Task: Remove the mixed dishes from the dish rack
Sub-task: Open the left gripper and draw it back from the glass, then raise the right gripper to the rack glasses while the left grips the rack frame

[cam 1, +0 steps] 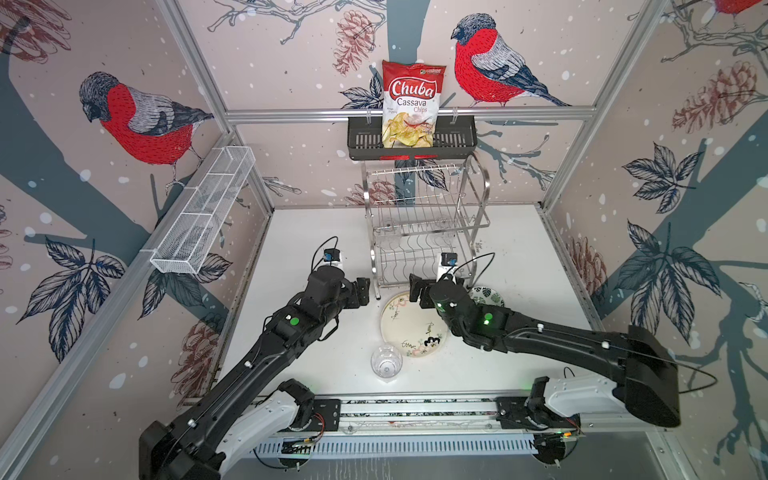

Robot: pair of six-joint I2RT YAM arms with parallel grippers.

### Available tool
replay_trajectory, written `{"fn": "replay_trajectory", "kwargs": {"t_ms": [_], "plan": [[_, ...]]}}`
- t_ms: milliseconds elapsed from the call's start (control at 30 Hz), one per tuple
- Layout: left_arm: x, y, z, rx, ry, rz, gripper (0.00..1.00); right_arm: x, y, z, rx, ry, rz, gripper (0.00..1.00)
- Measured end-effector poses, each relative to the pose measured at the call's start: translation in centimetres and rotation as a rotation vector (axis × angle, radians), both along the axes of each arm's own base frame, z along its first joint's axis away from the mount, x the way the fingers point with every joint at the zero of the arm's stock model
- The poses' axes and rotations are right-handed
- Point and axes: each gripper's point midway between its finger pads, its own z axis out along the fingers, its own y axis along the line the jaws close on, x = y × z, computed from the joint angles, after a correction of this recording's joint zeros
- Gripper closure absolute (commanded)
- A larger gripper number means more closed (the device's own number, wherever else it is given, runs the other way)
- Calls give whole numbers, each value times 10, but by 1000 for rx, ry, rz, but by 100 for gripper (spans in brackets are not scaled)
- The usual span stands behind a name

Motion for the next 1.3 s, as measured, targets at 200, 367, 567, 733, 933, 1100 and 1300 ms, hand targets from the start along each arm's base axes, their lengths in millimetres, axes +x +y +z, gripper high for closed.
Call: {"fn": "replay_trajectory", "kwargs": {"t_ms": [200,367,567,733,933,1100,1300], "plan": [[21,-21,-14,-92,37,-54,19,42,25,-22,-103,-27,46,1],[35,-33,-20,-132,36,-69,27,76,37,-38,-120,-27,81,1],[52,-41,-32,-140,65,-52,35,102,50,-44,-97,-49,120,1],[65,-49,-41,-134,94,-59,42,119,59,-46,-104,-75,144,1],[70,-51,-50,-122,118,-55,48,142,75,-52,-116,-104,180,1],[71,-50,-57,-106,136,-45,68,169,78,-58,-133,-127,168,1],[72,-51,-58,-90,140,-52,79,189,91,-65,-144,-145,194,1]]}}
